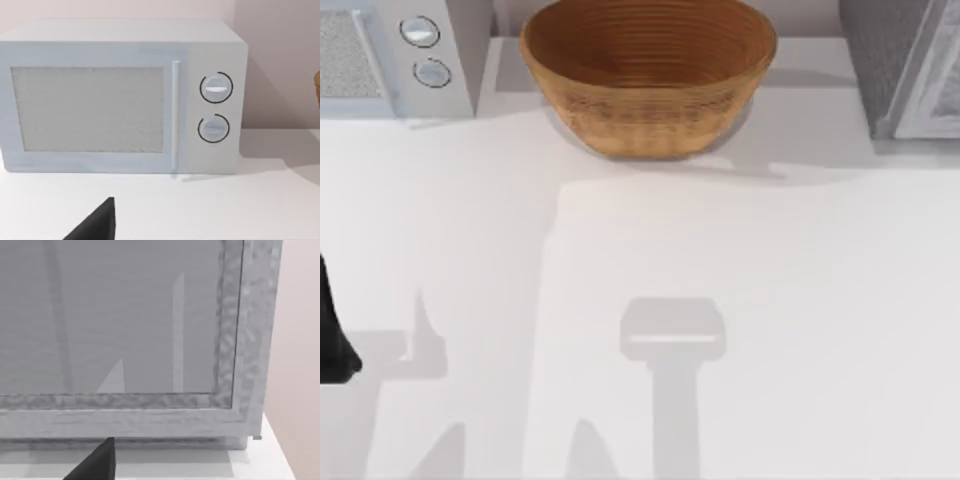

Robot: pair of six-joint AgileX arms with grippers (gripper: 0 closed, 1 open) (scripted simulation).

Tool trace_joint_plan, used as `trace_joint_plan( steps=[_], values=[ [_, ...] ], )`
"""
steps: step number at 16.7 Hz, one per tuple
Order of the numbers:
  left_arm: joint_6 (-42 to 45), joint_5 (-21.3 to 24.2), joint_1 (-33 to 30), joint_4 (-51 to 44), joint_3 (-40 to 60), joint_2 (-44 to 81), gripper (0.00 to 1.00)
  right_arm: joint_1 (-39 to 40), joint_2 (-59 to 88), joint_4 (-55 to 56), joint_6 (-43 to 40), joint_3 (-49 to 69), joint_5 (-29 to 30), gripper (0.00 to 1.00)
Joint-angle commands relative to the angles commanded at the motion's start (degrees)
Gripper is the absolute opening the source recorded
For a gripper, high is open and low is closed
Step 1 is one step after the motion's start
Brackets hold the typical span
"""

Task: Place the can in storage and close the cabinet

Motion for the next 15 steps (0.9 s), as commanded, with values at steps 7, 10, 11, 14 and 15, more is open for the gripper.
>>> trace_joint_plan(
  steps=[7, 10, 11, 14, 15],
  values=[
    [0.0, 0.0, 0.0, 0.0, 0.0, 0.0, 1.00, -1.3, 2.0, 1.9, -0.1, 0.5, -1.6, 1.00],
    [0.0, 0.0, 0.0, 0.0, 0.0, 0.0, 1.00, -1.5, 2.0, 0.2, 0.0, 2.4, -1.8, 1.00],
    [0.0, 0.0, 0.0, 0.0, 0.0, 0.0, 1.00, -1.7, 1.9, -1.5, 0.1, 4.2, -2.0, 1.00],
    [0.0, 0.0, 0.0, 0.0, 0.0, 0.0, 1.00, -2.5, 1.5, -10.2, 0.1, 12.8, -2.8, 1.00],
    [0.0, 0.0, 0.0, 0.0, 0.0, 0.0, 1.00, -2.8, 1.3, -14.3, 0.1, 16.6, -3.0, 1.00]
  ],
)
